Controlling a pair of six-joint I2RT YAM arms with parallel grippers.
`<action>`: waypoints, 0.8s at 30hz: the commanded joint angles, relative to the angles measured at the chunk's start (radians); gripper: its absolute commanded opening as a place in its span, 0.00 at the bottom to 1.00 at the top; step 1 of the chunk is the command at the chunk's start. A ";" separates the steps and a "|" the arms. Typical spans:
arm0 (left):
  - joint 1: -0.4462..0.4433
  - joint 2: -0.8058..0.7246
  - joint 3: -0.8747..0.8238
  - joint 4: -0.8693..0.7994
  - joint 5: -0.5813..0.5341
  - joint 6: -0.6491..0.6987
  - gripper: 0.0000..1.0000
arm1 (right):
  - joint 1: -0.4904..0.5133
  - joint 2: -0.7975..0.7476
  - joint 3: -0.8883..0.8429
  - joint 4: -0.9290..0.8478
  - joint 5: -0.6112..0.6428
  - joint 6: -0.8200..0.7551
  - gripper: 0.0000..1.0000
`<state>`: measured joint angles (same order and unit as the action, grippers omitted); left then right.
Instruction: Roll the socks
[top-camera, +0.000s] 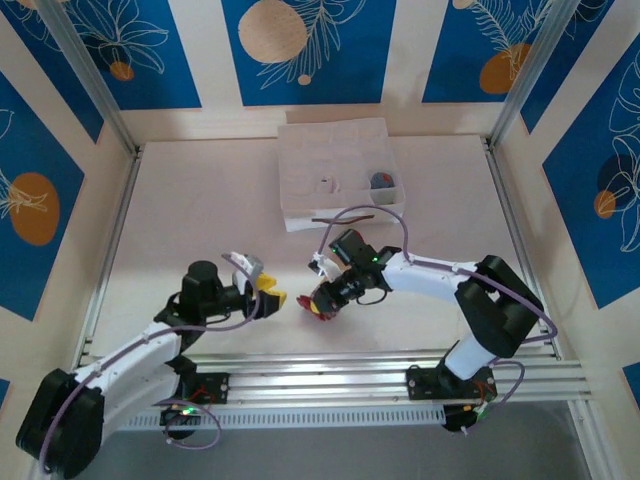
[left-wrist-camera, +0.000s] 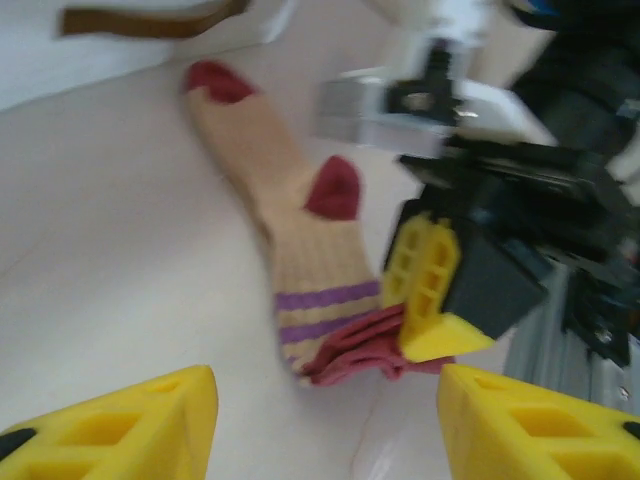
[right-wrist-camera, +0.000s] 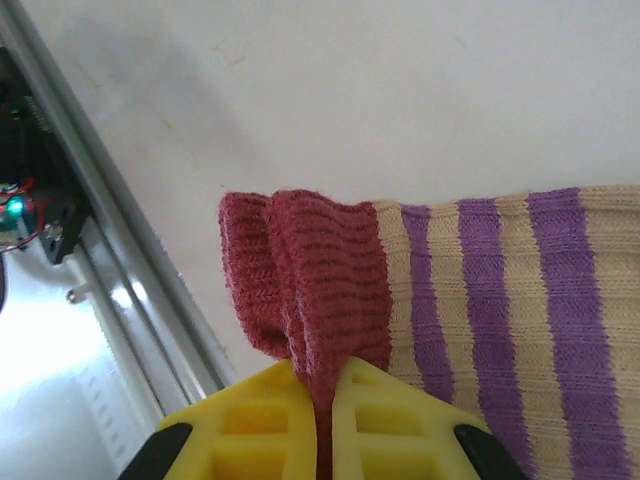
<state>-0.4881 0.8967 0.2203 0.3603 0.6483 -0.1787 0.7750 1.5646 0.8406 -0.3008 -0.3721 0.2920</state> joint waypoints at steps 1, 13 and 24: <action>-0.054 0.055 -0.003 0.159 0.074 0.161 0.61 | -0.027 -0.031 -0.022 0.012 -0.150 -0.018 0.07; -0.106 0.351 0.030 0.322 0.149 0.289 0.65 | -0.062 -0.019 -0.038 0.014 -0.301 -0.055 0.06; -0.122 0.483 0.059 0.467 0.211 0.219 0.41 | -0.066 -0.001 -0.029 -0.015 -0.319 -0.077 0.05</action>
<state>-0.5938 1.3712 0.2508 0.7544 0.8059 0.0509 0.7151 1.5597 0.8150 -0.2924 -0.6483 0.2375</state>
